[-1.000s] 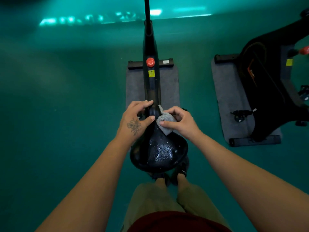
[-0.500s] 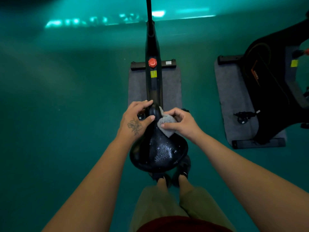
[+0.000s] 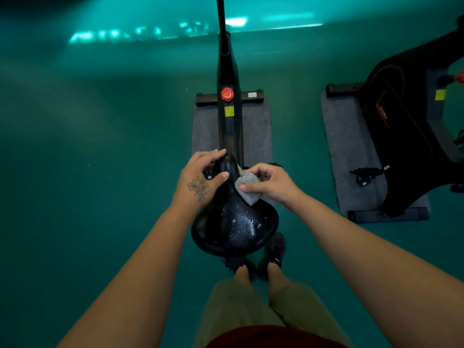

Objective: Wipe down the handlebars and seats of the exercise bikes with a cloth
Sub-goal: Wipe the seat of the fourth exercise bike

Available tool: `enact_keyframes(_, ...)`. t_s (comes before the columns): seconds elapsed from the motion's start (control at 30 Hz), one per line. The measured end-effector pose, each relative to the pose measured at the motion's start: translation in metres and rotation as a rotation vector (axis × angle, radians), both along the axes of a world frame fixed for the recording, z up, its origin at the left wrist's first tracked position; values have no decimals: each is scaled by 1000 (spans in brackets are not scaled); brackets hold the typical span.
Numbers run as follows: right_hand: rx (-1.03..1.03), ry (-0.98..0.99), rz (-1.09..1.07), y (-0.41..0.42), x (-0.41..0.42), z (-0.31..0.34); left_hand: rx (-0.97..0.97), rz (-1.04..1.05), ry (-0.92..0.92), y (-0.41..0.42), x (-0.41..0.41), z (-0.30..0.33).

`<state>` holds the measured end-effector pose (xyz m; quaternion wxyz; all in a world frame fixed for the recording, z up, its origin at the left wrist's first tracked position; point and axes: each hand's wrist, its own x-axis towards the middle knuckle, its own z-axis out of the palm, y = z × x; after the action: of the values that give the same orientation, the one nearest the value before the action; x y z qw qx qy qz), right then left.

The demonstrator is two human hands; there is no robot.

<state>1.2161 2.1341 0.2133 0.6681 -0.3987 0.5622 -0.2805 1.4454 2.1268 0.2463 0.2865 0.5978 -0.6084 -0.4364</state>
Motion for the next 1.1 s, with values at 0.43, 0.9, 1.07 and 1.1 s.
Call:
enact_keyframes(0.43, 28, 27, 34, 14, -8, 1, -1, -1, 28, 1, 2, -2)
enact_keyframes(0.9, 142, 14, 82, 43, -60, -3, -9, 8, 50, 3, 0, -7)
enact_keyframes(1.07, 109, 29, 37, 28, -25, -2, -9, 14, 49, 2, 2, -8)
enact_keyframes(1.1, 112, 25, 34, 24, -20, -1, -9, 14, 47, 2, 2, -8)
